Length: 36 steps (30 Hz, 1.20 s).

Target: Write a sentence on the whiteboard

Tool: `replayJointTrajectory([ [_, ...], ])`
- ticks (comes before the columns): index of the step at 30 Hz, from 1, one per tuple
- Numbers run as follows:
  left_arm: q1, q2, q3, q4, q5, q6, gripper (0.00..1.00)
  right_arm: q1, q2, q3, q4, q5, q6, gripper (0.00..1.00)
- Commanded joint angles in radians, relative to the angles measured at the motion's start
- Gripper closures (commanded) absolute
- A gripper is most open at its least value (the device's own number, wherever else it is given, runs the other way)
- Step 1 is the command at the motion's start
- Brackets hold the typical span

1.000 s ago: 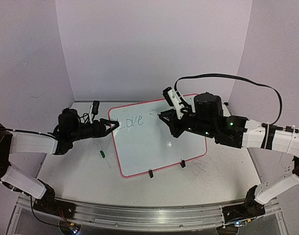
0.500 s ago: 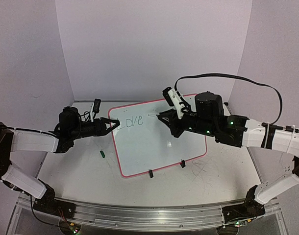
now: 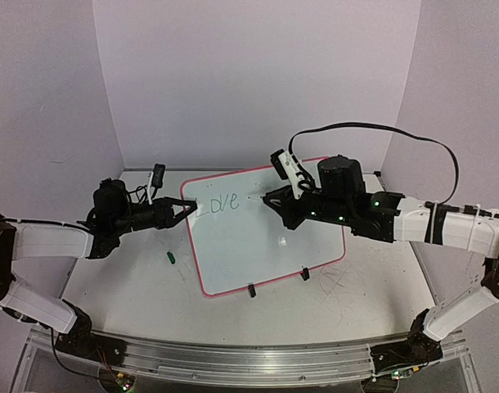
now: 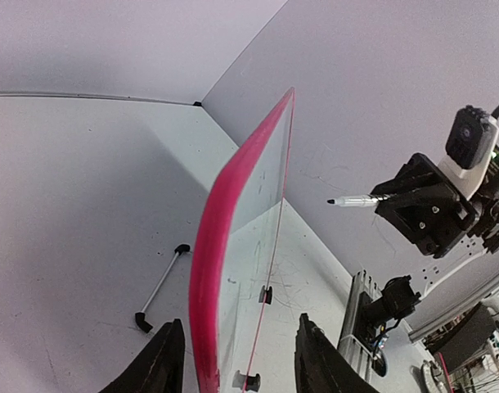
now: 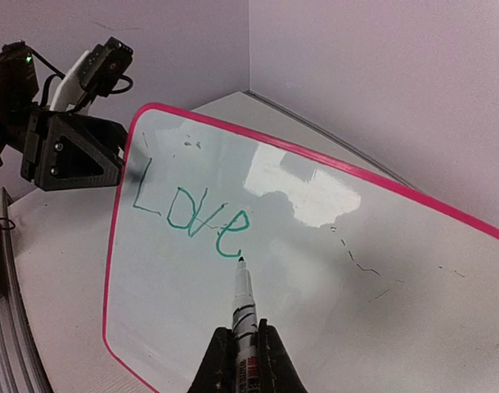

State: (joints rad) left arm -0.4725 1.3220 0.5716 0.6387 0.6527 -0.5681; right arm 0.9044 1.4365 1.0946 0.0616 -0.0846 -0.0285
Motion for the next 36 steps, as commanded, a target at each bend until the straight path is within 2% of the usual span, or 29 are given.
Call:
replayJointTrajectory([
  [1,0.0,-0.008,-0.001,0.038,0.026,0.054,0.6,-0.02,0.023,0.035,0.031,-0.012,0.06,1.0],
  [10,-0.003,0.009,0.008,0.038,0.023,0.148,0.84,-0.046,0.033,0.028,0.03,-0.008,0.075,1.0],
  [20,-0.034,0.032,0.002,0.038,-0.001,0.219,0.99,-0.047,0.042,0.027,0.048,0.008,0.072,1.0],
  [36,-0.032,0.004,-0.038,0.038,-0.028,0.247,1.0,-0.049,0.037,0.002,0.092,0.032,0.077,1.0],
])
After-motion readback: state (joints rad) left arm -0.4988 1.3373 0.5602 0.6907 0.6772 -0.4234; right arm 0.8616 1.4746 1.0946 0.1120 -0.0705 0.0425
